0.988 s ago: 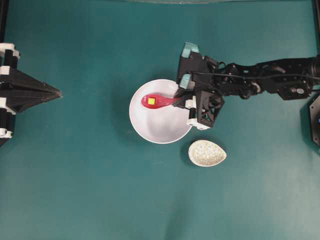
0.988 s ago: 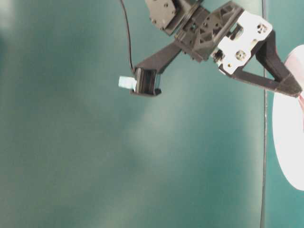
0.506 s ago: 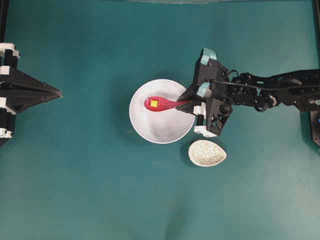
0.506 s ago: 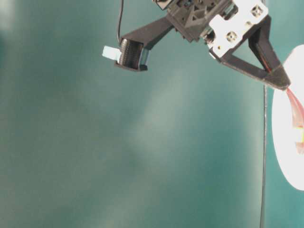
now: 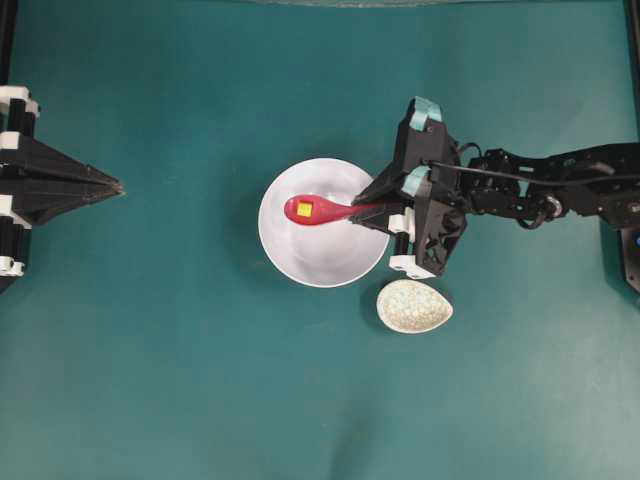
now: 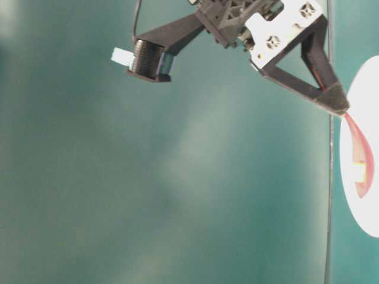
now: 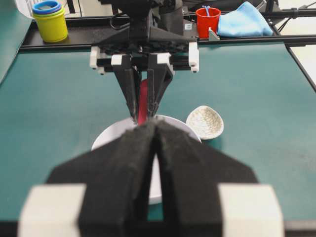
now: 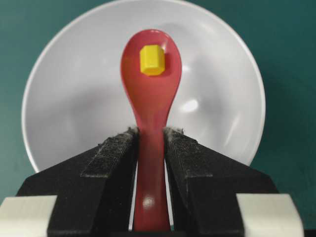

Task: Scoop the yellow hexagonal prism block from the bowl with a spoon using the right arm.

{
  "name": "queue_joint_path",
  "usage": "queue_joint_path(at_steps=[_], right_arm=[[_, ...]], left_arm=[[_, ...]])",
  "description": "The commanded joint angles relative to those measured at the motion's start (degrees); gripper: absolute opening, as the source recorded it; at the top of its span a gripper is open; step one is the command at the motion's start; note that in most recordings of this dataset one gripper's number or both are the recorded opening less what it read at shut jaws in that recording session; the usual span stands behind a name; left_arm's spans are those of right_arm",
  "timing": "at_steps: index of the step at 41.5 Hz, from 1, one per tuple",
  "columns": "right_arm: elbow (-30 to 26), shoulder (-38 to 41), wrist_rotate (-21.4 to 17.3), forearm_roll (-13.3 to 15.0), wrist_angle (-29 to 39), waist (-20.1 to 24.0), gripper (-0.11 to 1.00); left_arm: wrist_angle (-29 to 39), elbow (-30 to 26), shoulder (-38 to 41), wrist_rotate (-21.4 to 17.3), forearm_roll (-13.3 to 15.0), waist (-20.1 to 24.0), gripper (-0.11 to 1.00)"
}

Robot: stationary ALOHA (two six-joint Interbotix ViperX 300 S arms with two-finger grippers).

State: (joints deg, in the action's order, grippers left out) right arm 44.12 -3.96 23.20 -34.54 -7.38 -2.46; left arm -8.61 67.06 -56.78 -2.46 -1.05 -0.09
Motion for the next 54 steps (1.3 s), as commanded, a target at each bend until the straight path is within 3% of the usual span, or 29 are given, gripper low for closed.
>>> queue_joint_path(at_steps=[1,33,54], right_arm=[[-0.18,-2.72,-0.09,0.09,-0.62,0.18,0.25],[0.44,-15.82,0.44,2.64,2.2,-0.44,0.25],[0.44,-16.52,0.53,2.9,2.81,-0.44,0.25]], left_arm=[[-0.35,-1.67,0.35,0.0,-0.09,0.09,0.01],[-0.7,-1.85,-0.35,0.18,-0.09,0.09,0.01],[-0.88,-1.85,-0.35,0.18,-0.09,0.09,0.01]])
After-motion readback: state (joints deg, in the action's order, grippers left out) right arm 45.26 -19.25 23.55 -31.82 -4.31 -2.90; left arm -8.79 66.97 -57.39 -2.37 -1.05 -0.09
